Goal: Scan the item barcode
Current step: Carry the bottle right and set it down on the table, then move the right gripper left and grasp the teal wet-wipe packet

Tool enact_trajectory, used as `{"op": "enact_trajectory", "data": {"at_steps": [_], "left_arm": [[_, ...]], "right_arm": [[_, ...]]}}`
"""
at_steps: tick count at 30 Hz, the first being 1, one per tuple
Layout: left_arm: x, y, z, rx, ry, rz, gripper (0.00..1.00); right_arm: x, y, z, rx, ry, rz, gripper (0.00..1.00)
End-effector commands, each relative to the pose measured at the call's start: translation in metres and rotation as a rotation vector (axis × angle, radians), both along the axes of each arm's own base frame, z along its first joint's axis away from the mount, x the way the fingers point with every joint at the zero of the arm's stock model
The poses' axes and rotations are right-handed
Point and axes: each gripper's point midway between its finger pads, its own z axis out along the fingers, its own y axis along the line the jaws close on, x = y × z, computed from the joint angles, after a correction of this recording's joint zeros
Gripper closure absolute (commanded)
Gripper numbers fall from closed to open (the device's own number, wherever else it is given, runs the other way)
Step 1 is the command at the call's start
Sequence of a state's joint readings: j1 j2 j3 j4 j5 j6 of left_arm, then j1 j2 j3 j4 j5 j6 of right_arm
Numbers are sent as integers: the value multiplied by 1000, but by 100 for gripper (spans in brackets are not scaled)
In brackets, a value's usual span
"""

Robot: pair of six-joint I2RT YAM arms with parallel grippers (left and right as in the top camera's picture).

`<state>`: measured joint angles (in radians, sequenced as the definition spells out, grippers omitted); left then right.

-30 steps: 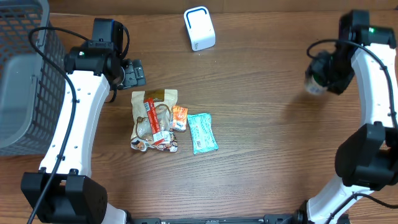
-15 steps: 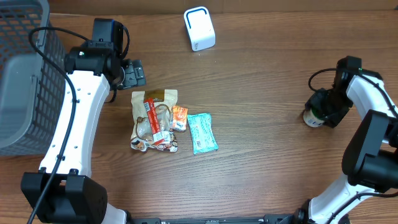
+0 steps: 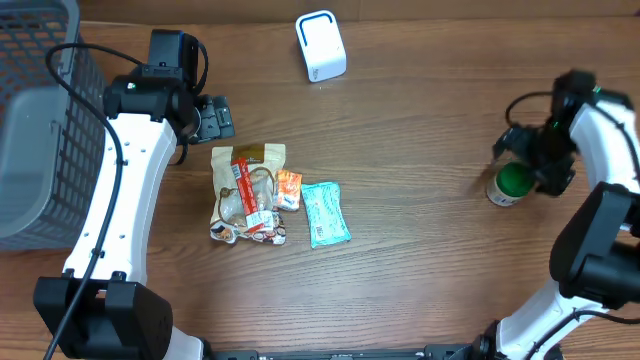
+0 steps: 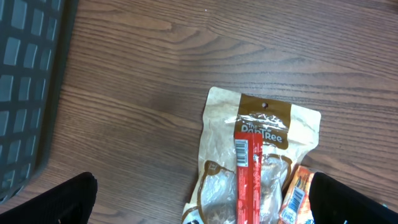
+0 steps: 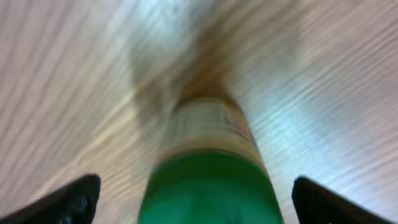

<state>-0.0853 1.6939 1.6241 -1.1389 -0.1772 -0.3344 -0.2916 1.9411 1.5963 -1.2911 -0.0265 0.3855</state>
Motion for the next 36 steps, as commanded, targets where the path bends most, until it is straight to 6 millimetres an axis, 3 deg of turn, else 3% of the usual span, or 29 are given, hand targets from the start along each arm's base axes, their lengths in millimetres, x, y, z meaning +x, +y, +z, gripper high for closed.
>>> {"op": "enact_trajectory", "data": {"at_steps": [1, 2, 5, 7, 10, 13, 17, 20, 27, 31, 36], "left_arm": [[2, -1, 10, 6, -32, 7, 0], [2, -1, 10, 6, -32, 7, 0], [2, -1, 10, 6, -32, 7, 0], [2, -1, 10, 6, -32, 7, 0], [2, -1, 10, 6, -32, 7, 0], [2, -1, 10, 6, -32, 7, 0], [2, -1, 10, 6, -32, 7, 0], [2, -1, 10, 6, -32, 7, 0], [2, -1, 10, 6, -32, 7, 0], [2, -1, 10, 6, -32, 7, 0], [2, -1, 10, 6, -32, 7, 0]], "right_arm": [[38, 10, 74, -11, -198, 94, 9], [43, 24, 91, 15, -230, 163, 14], [46, 62, 108, 92, -266, 317, 25], [44, 93, 110, 155, -275, 426, 36], [39, 136, 104, 207, -258, 556, 71], [32, 173, 91, 226, -231, 648, 88], [20, 230, 69, 277, -215, 775, 96], [13, 276, 49, 313, -243, 873, 96], [-8, 354, 0, 345, -309, 942, 96], [-14, 370, -25, 298, -347, 926, 96], [-12, 364, -46, 197, -366, 868, 96]]}}
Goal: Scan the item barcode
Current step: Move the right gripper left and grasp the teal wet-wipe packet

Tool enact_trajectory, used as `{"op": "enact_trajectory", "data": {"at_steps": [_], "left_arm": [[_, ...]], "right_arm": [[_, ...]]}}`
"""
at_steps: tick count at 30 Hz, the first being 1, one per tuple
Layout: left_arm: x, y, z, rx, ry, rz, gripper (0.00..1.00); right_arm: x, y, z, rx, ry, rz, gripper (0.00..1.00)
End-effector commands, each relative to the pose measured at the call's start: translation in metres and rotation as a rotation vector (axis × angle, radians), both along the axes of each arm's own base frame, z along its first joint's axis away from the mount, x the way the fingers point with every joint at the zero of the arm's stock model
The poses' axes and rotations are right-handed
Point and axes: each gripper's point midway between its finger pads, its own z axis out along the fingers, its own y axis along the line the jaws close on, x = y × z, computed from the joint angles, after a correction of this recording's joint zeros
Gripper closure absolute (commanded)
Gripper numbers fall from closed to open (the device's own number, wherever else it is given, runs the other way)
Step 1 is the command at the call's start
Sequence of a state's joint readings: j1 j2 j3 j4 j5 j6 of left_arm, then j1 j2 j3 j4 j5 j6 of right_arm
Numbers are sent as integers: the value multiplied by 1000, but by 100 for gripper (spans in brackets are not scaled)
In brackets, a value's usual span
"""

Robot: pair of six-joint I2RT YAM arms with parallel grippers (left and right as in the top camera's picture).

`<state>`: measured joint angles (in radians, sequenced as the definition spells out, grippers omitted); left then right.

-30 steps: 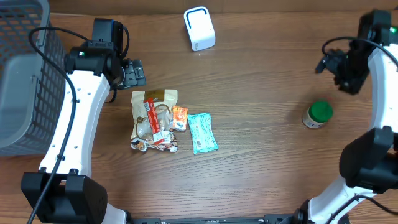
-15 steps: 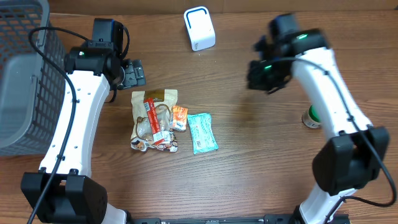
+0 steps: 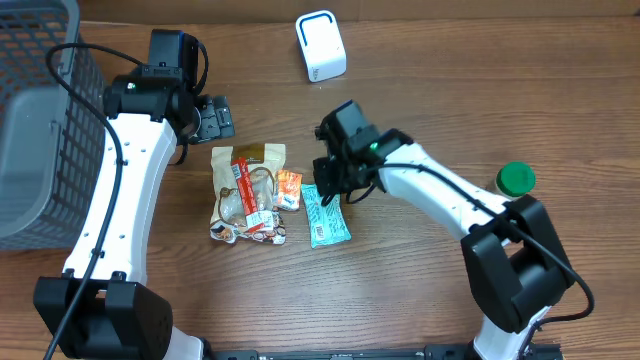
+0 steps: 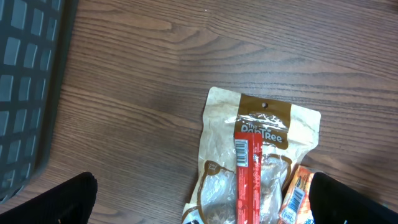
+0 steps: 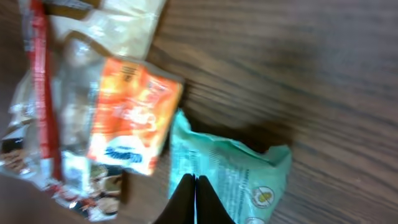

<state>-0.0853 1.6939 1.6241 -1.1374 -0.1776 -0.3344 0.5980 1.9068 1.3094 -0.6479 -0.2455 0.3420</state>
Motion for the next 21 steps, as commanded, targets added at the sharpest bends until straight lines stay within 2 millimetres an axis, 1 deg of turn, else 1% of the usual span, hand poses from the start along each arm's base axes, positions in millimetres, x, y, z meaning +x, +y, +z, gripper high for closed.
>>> {"op": "enact_trajectory", "data": {"at_steps": [1, 6, 13, 16, 17, 19, 21], "left_arm": [[1, -1, 10, 5, -30, 7, 0], [1, -1, 10, 6, -30, 7, 0], [1, -1, 10, 5, -30, 7, 0], [1, -1, 10, 5, -30, 7, 0], [2, -1, 10, 6, -31, 7, 0], [1, -1, 10, 6, -30, 6, 0], [1, -1, 10, 5, -30, 7, 0]], "right_arm": [[6, -15, -13, -60, -8, -112, 96], [-3, -18, -22, -70, 22, -122, 96], [-19, -11, -27, -40, 76, -89, 96], [-24, -15, -34, -51, 86, -90, 96], [-24, -17, -36, -59, 82, -94, 96], [-20, -28, -42, -110, 58, -123, 96], [-15, -47, -46, -200, 37, -205, 96]]}}
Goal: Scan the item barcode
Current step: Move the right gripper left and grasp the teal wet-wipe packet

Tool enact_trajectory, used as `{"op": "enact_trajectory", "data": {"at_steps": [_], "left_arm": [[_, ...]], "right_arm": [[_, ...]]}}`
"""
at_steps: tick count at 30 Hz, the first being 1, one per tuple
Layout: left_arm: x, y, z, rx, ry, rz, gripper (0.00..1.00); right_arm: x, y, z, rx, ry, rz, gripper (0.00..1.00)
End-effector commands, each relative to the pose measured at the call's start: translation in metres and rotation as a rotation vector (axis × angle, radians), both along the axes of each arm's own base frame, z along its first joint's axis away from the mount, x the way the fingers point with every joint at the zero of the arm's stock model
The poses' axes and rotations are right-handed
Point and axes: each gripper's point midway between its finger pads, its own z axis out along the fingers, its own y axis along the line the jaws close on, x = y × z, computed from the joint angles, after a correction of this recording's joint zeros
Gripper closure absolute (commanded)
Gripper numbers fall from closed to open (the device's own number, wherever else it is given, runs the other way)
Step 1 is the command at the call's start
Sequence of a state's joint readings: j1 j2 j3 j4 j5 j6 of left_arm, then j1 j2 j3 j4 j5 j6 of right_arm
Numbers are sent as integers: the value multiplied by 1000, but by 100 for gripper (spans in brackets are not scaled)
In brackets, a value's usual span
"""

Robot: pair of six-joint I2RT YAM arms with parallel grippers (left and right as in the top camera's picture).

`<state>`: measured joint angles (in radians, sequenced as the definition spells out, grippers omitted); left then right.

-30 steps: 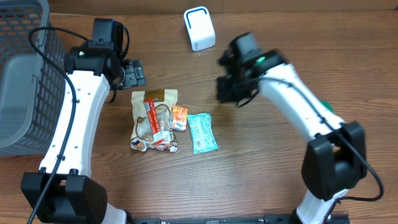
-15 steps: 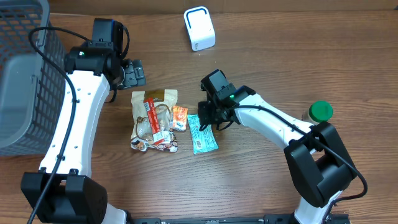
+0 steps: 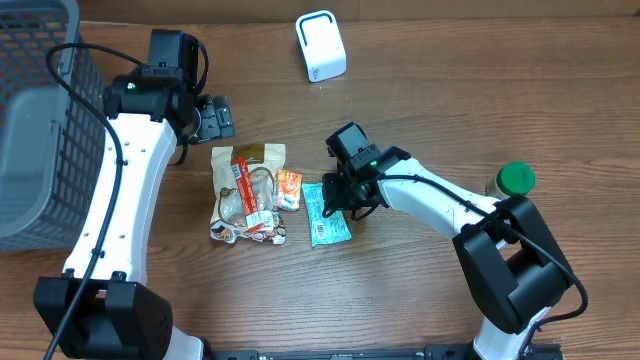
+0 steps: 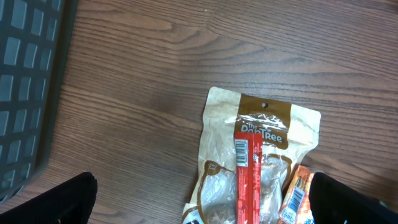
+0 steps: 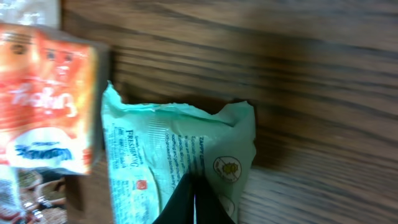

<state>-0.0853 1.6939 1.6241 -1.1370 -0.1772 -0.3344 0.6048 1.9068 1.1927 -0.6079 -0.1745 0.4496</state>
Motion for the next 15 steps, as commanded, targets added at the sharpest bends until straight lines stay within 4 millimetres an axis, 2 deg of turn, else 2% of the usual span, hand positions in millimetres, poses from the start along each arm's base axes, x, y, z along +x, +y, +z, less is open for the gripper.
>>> {"op": "enact_trajectory", "data": {"at_steps": [1, 5, 7, 11, 15], "left_arm": [[1, -1, 10, 6, -30, 7, 0], [1, -1, 10, 6, -30, 7, 0], [1, -1, 10, 6, -30, 7, 0], [1, -1, 10, 6, -30, 7, 0], [1, -1, 10, 6, -30, 7, 0]], "right_arm": [[5, -34, -12, -169, -32, -123, 96], [9, -80, -6, -341, -49, -247, 96], [14, -92, 4, -361, -63, -285, 96], [27, -96, 25, -316, -100, -323, 96], [34, -90, 48, -267, -132, -302, 93]]}}
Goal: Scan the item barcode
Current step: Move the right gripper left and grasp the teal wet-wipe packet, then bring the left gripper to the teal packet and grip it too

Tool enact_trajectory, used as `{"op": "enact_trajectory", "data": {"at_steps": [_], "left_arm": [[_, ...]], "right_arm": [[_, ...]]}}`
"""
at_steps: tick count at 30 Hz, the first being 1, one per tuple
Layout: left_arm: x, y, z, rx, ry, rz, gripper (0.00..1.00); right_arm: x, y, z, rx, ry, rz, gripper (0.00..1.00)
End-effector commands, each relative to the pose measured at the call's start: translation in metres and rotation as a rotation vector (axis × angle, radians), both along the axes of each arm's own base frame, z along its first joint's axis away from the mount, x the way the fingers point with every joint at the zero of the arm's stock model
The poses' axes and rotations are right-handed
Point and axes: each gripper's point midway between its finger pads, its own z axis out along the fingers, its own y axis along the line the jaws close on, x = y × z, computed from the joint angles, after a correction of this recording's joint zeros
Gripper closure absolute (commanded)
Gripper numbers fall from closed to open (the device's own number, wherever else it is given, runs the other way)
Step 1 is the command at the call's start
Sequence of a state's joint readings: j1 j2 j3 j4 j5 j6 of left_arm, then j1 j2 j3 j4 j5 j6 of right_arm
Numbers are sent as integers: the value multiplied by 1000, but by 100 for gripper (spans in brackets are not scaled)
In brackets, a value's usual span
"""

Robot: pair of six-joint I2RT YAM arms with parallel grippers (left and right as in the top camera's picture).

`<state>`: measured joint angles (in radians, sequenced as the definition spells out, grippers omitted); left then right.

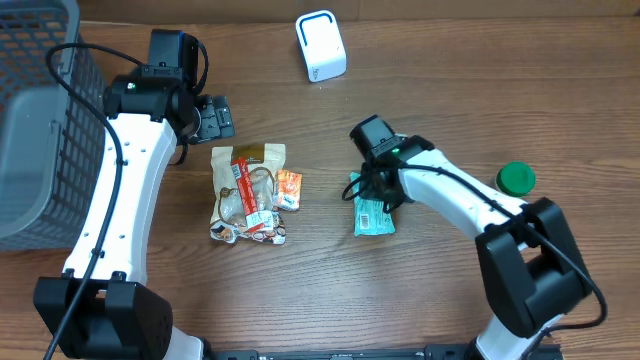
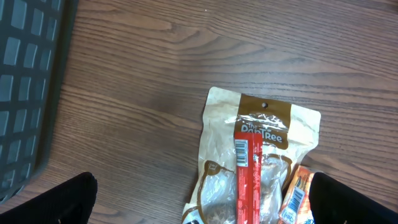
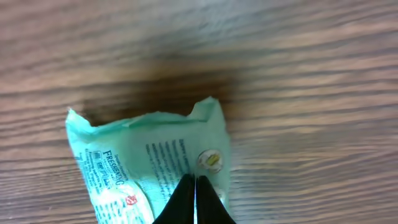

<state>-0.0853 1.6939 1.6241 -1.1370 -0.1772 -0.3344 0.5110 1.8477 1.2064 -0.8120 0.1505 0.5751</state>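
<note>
A mint-green packet lies right of the snack pile, its barcode facing up. My right gripper is shut, and its joined tips rest on the packet near a small round logo. The white scanner stands at the table's back. My left gripper hangs open above a tan snack pouch with a red strip. Beside that pouch lies an orange sachet.
A grey basket fills the far left. A green-capped bottle stands upright at the right. The pouch pile sits between the two arms.
My right gripper and the mint-green packet under it have shifted right, away from the orange sachet and the pile. The fingers stay shut. My left arm has not moved.
My right gripper was open around the green-capped bottle at the far right. It then stood shut over the mint-green packet beside the pile, with the bottle left standing. After that its tips lay on the packet, which now sits farther right.
</note>
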Motion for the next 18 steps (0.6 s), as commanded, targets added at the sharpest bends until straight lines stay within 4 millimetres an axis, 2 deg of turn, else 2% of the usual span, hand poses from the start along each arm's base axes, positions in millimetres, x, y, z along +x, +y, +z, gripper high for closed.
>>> {"op": "enact_trajectory", "data": {"at_steps": [1, 6, 7, 9, 13, 18], "left_arm": [[1, -1, 10, 6, -30, 7, 0], [1, -1, 10, 6, -30, 7, 0], [1, -1, 10, 6, -30, 7, 0], [1, 0, 10, 6, -30, 8, 0], [1, -1, 10, 6, -30, 7, 0], [34, -3, 27, -11, -183, 15, 0]], "right_arm": [[18, 7, 42, 38, -110, 3, 92], [18, -10, 67, 47, -129, -36, 86], [17, -14, 69, 55, -122, -48, 81], [13, -24, 67, 75, -83, -74, 74], [2, -45, 59, 79, 4, -132, 73], [-13, -60, 51, 59, 76, -165, 74]]}}
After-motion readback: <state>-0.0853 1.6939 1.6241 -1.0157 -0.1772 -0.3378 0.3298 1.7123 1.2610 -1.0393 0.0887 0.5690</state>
